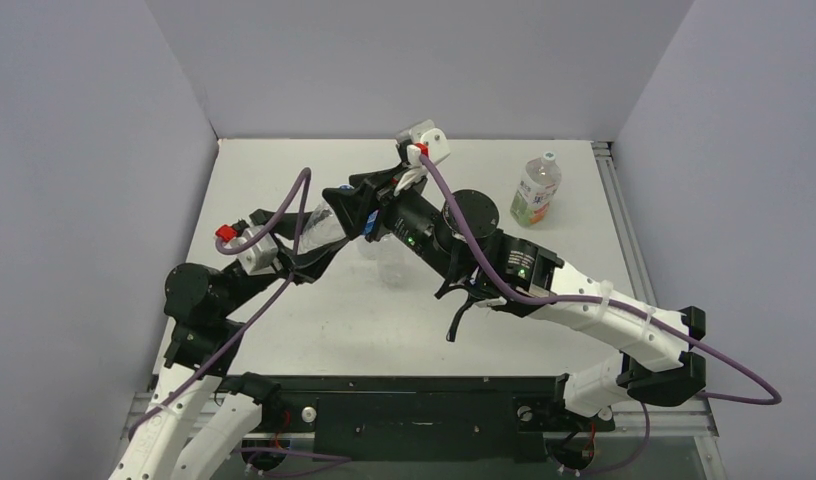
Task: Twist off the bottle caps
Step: Unscrew the bottle cap from the plastic bottle.
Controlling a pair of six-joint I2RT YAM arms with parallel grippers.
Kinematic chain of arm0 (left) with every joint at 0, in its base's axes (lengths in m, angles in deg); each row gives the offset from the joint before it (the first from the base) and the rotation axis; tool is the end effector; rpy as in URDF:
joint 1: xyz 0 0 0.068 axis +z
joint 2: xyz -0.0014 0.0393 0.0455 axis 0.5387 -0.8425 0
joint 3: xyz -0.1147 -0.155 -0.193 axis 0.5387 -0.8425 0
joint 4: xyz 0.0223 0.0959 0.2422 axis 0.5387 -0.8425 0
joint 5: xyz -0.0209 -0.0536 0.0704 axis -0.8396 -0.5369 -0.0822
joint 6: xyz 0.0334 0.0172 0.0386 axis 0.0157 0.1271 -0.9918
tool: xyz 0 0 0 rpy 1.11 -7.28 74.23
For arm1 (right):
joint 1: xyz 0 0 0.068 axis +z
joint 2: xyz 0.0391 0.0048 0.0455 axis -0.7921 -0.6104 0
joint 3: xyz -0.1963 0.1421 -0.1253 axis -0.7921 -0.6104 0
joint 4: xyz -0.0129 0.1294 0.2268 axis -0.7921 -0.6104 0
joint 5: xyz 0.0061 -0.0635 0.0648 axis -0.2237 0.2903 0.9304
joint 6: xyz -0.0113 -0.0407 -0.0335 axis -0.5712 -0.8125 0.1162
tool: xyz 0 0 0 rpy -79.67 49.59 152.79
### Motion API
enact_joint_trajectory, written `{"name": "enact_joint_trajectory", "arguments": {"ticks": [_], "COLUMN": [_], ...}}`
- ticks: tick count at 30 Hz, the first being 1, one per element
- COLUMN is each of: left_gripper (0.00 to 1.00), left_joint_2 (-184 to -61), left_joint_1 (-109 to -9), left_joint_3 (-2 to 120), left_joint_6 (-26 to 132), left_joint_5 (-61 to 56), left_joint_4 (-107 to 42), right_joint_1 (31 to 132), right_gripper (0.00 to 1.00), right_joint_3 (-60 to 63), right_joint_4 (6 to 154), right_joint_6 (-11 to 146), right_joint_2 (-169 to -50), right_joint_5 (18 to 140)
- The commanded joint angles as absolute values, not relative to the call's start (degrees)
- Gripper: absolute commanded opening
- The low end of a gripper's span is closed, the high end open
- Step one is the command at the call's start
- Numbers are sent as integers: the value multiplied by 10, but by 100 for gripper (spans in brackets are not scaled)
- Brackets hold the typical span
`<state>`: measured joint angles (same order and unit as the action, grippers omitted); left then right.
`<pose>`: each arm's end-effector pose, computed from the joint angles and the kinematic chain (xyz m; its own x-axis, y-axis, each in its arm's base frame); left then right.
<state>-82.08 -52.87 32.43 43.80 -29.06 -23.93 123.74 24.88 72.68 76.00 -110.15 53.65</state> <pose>0.1153 -0.0642 0.4057 0.3061 -0.1487 -0.9403 0.7962 0.5814 0.1673 0.1082 0.2865 0.5203 -0.1683 0.3001 -0.9389 -0.7887 0.5304 0.3109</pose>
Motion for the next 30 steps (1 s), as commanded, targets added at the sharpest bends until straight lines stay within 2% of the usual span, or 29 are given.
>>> {"name": "enact_joint_trajectory", "arguments": {"ticks": [1,5,7,8,13,17,19,21,25,30], "left_gripper": [7,7,7,7,7,14,14,14,11,10], "left_joint_2": [-822,-821,-822,-822,-812,-790,-791,-795,-802,-807], "left_joint_1": [-530,-530,-530,-530,-529,-529,-529,-529,-530,-530], "left_joint_3": [344,344,345,346,344,331,336,342,350,360], "left_joint_6": [429,433,440,447,513,605,646,695,744,764], "left_joint_5": [-68,-69,-69,-69,-164,-297,-367,-401,-446,-473], "left_joint_4": [-303,-304,-305,-305,-285,-228,-215,-205,-184,-171], "right_joint_1": [1238,1235,1234,1231,1196,1137,1111,1095,1077,1070], "right_gripper": [40,21,4,1,0,0,0,0,0,0], "right_joint_3": [245,239,235,232,197,132,101,73,55,63], "right_joint_4": [743,749,753,758,823,943,1020,1092,1183,1236], "right_joint_6": [766,768,770,771,772,816,859,892,948,992], "right_joint_2": [-1093,-1088,-1086,-1086,-1069,-1045,-1037,-1029,-1032,-1054], "right_joint_5": [537,541,544,552,689,944,1079,1151,1220,1246]}}
